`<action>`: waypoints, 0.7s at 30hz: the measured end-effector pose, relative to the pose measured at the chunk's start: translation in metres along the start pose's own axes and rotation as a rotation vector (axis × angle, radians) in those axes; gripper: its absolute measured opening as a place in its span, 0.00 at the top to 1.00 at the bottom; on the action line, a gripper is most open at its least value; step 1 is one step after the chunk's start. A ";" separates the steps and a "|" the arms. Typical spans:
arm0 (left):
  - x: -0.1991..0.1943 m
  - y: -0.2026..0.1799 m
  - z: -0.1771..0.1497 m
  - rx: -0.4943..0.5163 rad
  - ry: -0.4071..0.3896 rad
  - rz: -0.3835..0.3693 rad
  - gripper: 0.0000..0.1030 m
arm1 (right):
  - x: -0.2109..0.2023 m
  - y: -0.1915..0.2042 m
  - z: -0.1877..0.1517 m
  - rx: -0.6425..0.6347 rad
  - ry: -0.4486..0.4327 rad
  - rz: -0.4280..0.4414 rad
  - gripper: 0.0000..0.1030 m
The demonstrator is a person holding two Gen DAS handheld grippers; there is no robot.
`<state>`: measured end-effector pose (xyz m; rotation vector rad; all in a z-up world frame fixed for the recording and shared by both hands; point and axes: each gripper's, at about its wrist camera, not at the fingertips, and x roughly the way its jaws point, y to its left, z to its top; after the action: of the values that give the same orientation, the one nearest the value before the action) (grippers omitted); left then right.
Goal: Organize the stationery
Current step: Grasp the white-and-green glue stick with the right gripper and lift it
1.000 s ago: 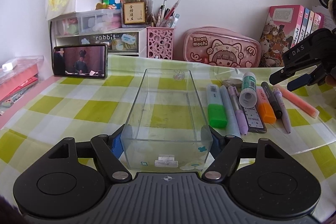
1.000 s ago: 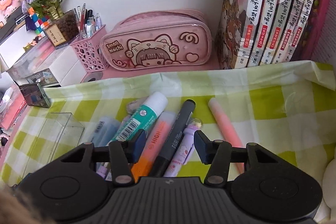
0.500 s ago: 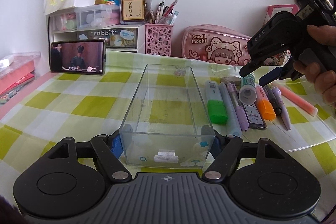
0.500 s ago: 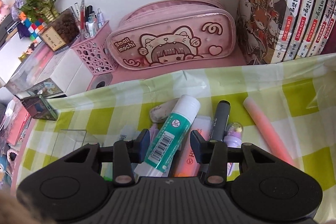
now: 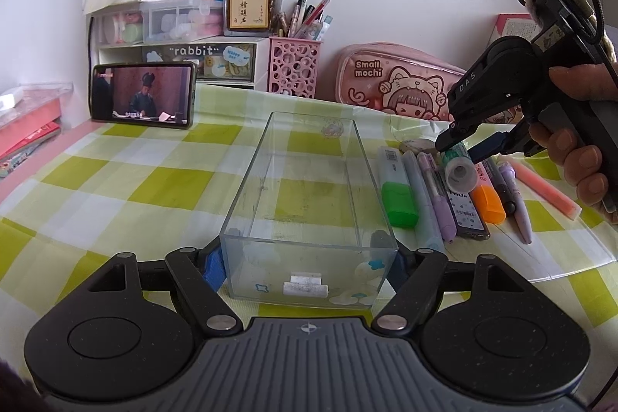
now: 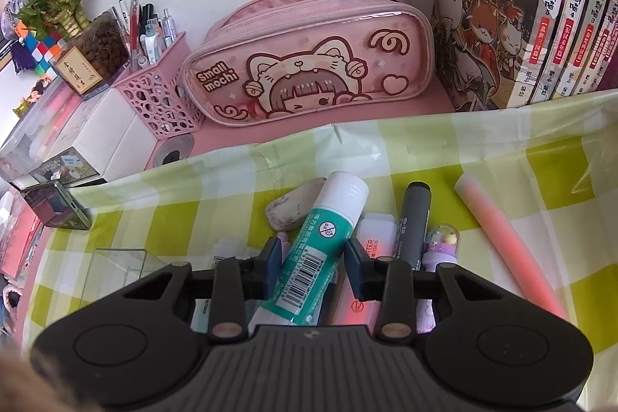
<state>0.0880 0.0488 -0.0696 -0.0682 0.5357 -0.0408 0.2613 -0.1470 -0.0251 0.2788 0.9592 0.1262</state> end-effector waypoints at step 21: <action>0.001 -0.001 0.000 0.015 0.000 0.010 0.28 | -0.032 0.002 -0.019 0.027 -0.038 0.065 0.75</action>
<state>0.0886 0.0479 -0.0703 -0.0509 0.5360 -0.0355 0.2278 -0.1488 -0.0098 0.3364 0.9145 0.1669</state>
